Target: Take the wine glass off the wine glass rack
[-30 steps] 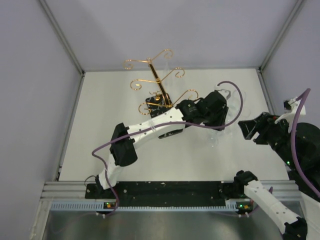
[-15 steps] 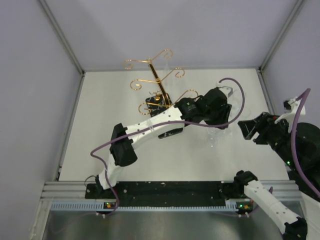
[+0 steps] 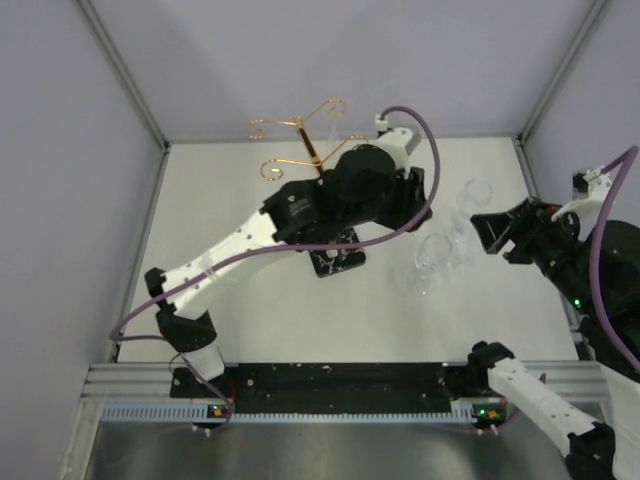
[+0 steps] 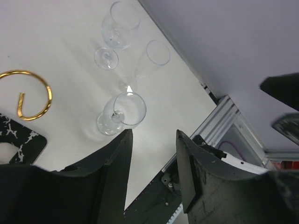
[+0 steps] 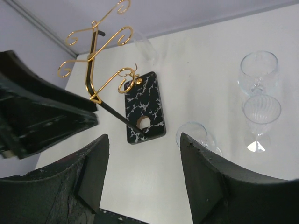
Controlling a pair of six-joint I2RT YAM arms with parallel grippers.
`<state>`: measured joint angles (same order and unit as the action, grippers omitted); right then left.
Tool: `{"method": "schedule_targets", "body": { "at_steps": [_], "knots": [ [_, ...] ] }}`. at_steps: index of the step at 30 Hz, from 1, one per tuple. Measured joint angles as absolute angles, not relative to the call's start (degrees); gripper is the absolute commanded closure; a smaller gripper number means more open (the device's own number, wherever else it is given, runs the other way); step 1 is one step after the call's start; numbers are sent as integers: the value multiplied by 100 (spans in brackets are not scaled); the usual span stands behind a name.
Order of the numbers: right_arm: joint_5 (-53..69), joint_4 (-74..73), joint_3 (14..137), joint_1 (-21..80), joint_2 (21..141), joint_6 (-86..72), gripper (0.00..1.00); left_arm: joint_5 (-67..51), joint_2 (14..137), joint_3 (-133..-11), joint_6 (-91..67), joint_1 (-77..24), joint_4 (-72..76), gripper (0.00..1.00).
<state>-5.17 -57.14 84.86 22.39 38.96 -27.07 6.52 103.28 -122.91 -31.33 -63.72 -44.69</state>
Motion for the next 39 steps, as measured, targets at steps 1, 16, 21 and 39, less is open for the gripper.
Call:
{"method": "schedule_targets", "body": {
  "at_steps": [1,16,21,39],
  "knots": [
    [-480,-5645,8486,2239,3979,-2722,38,716,10031,-12167,-3146,-6337,-4466,53],
    [115,-5118,8162,2239,4405,-2921,39,947,8230,-9588,-3573,-5142,-4338,52],
    [200,-5024,7988,2239,4388,-2921,39,832,8221,-9413,-3610,-4849,-4278,53],
    [414,-4840,7636,2239,4353,-2982,39,733,7463,-9192,-3649,-4692,-4163,52]
  ]
}}
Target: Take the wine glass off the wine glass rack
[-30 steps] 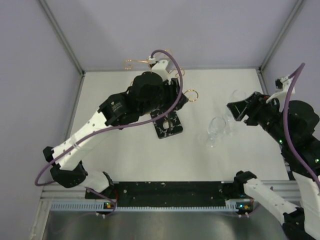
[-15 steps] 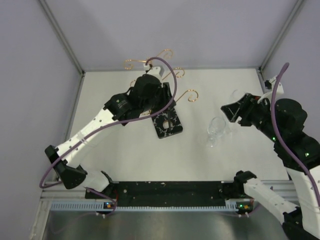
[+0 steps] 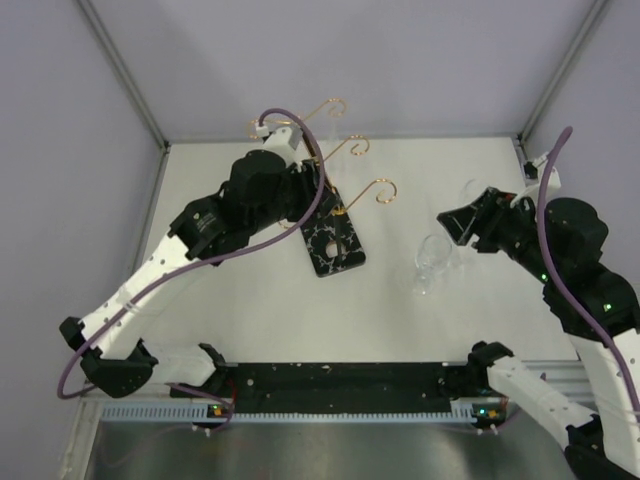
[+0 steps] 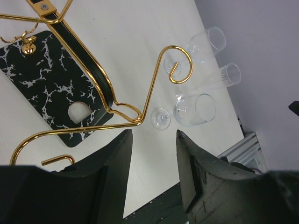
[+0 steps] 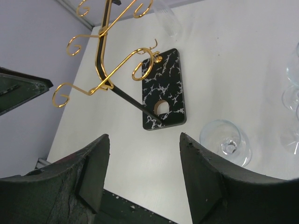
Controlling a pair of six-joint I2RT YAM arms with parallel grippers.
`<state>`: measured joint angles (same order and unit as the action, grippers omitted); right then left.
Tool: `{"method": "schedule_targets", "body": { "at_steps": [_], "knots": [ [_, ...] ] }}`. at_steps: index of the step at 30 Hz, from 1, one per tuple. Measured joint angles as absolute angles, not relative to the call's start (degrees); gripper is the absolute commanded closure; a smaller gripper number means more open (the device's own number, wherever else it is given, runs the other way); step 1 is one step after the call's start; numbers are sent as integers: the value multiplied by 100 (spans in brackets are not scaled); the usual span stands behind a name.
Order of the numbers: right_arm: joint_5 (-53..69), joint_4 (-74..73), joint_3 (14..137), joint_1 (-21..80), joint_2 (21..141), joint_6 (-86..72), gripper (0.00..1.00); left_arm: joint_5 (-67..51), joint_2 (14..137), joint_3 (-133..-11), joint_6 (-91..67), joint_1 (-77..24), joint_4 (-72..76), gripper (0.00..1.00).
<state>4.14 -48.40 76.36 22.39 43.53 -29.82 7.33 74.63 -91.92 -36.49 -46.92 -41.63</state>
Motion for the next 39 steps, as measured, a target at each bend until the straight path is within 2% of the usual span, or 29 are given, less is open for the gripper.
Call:
{"method": "schedule_targets", "body": {
  "at_steps": [16,19,23,25,39],
  "knots": [
    [567,-4753,7570,2239,4351,-3070,41,913,7148,-8705,-3653,-4606,-4305,54],
    [576,-4742,7516,2239,4322,-3070,42,904,7148,-8626,-3656,-4543,-4333,65],
    [589,-4742,7496,2239,4313,-3070,43,875,7148,-8514,-3680,-4458,-4327,93],
    [593,-4740,7494,2239,4313,-3070,43,854,7150,-8438,-3686,-4423,-4327,99],
    [620,-4615,7349,2239,4270,-3070,42,919,7288,-8202,-3592,-4182,-4338,100]
  ]
}}
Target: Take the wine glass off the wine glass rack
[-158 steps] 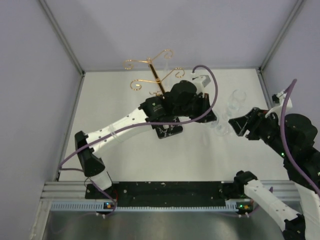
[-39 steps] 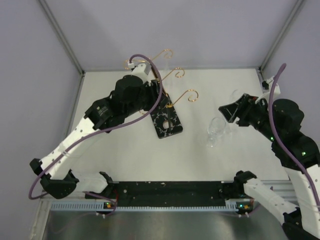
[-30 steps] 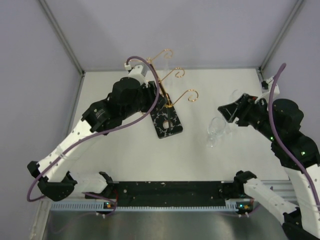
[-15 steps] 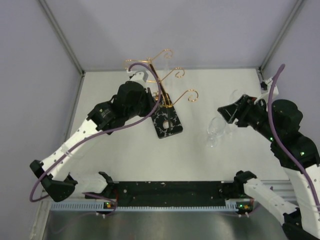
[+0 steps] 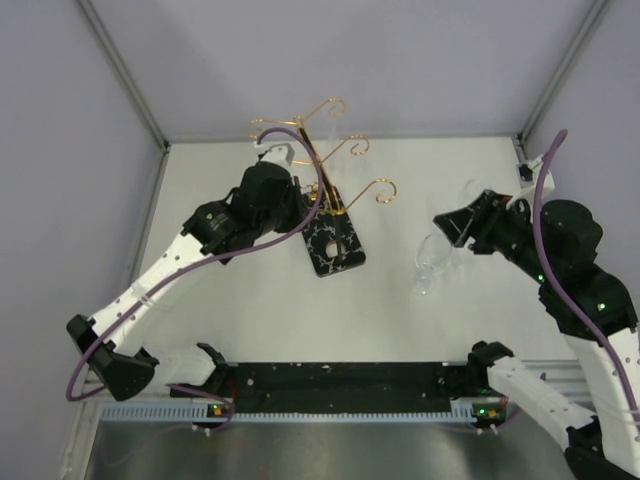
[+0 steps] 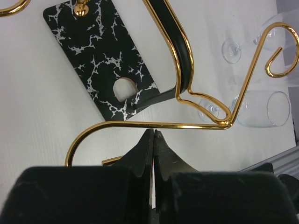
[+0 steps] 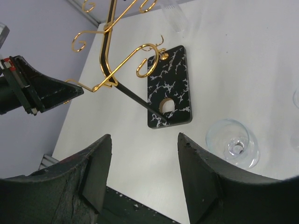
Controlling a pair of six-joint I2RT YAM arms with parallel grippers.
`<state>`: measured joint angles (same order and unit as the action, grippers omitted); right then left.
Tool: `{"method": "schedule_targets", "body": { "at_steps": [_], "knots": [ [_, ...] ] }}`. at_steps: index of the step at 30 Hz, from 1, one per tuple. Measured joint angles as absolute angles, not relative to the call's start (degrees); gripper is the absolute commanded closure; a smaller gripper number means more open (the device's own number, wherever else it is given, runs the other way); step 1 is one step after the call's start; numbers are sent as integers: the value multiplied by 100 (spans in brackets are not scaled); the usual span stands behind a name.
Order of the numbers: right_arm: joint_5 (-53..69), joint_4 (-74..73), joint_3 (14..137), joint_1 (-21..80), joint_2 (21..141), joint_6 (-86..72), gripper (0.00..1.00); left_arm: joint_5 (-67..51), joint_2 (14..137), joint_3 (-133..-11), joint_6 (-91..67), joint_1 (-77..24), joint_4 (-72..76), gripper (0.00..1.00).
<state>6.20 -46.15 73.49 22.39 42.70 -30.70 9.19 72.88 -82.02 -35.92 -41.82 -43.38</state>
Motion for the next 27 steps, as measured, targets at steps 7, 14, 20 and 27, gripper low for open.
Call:
{"method": "schedule_targets", "body": {
  "at_steps": [7,14,20,27],
  "knots": [
    [663,-4543,7266,2239,4248,-3083,42,1153,7363,-8208,-3511,-4134,-4340,100],
    [749,-4475,7148,2239,4307,-3135,42,1542,7367,-8302,-3319,-4134,-4589,100],
    [840,-4244,7070,2239,4456,-3179,42,1997,7367,-8326,-3138,-4025,-4941,100],
    [978,-3898,7002,2239,4899,-3247,41,2349,7308,-8322,-2978,-3614,-5225,100]
  ]
}}
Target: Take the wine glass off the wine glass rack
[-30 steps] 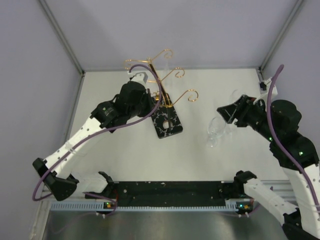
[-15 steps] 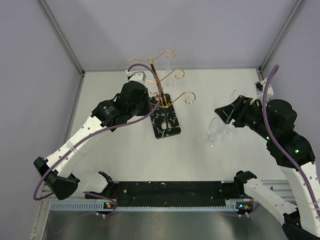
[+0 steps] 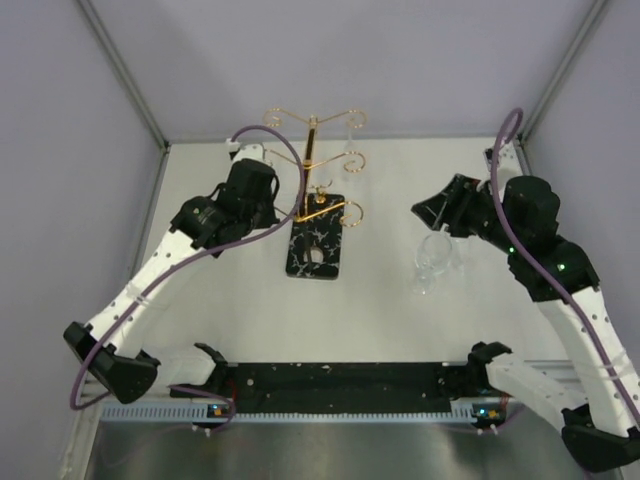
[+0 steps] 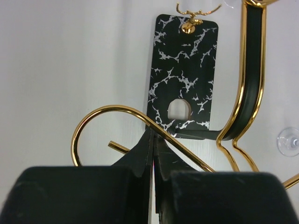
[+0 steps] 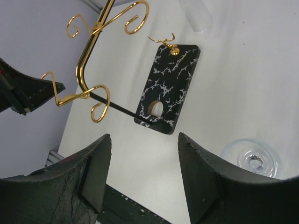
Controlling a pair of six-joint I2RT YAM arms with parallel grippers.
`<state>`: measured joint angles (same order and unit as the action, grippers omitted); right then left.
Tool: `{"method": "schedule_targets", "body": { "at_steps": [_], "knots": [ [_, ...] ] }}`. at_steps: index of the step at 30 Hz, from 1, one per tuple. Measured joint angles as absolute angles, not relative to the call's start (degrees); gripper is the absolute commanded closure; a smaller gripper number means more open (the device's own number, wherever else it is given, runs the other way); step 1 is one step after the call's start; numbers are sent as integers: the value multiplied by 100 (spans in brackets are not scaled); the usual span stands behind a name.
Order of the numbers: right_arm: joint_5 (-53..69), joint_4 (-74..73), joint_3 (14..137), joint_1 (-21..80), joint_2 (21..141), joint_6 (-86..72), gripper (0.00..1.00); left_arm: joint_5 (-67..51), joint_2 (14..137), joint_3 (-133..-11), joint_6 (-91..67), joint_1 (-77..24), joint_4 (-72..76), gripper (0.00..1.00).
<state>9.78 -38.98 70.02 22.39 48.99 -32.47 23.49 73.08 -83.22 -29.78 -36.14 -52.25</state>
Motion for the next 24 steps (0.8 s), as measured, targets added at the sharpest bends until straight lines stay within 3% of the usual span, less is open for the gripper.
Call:
{"method": "schedule_targets", "body": {
  "at_steps": [24],
  "knots": [
    [1253,-2228,7505,2235,7210,-4128,45,1992,7118,-8359,-2521,-2069,-5013,100]
  ]
}}
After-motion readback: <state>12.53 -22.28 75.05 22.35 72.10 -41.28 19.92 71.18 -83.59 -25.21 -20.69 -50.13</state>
